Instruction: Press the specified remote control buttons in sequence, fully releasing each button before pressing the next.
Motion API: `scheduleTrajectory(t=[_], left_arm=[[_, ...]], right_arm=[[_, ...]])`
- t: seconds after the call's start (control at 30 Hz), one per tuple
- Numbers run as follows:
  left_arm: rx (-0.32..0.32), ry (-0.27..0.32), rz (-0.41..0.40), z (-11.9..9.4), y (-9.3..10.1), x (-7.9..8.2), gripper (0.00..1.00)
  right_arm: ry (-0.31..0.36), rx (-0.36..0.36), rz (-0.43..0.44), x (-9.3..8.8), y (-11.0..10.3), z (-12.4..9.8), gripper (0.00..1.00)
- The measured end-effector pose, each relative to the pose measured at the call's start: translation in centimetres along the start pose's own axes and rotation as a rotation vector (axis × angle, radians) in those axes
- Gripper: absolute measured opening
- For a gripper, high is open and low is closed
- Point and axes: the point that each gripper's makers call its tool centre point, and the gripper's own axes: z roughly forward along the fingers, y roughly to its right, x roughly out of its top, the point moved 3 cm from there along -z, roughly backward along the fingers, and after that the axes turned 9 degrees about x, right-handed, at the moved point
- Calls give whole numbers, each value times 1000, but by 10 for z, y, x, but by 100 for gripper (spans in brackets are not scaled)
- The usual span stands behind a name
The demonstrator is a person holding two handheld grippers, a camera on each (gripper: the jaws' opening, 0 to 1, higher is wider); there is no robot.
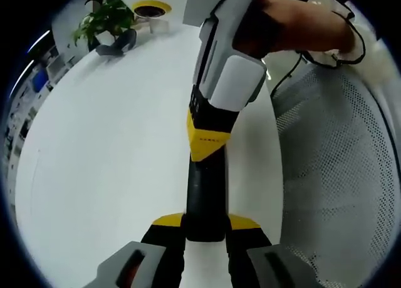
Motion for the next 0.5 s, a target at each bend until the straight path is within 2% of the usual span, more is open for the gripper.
scheduleTrajectory(t=[0.5], left_arm=[[-8, -2, -13, 0, -1, 0, 22]], right_arm=[[9, -2, 30, 2, 1, 1, 0]])
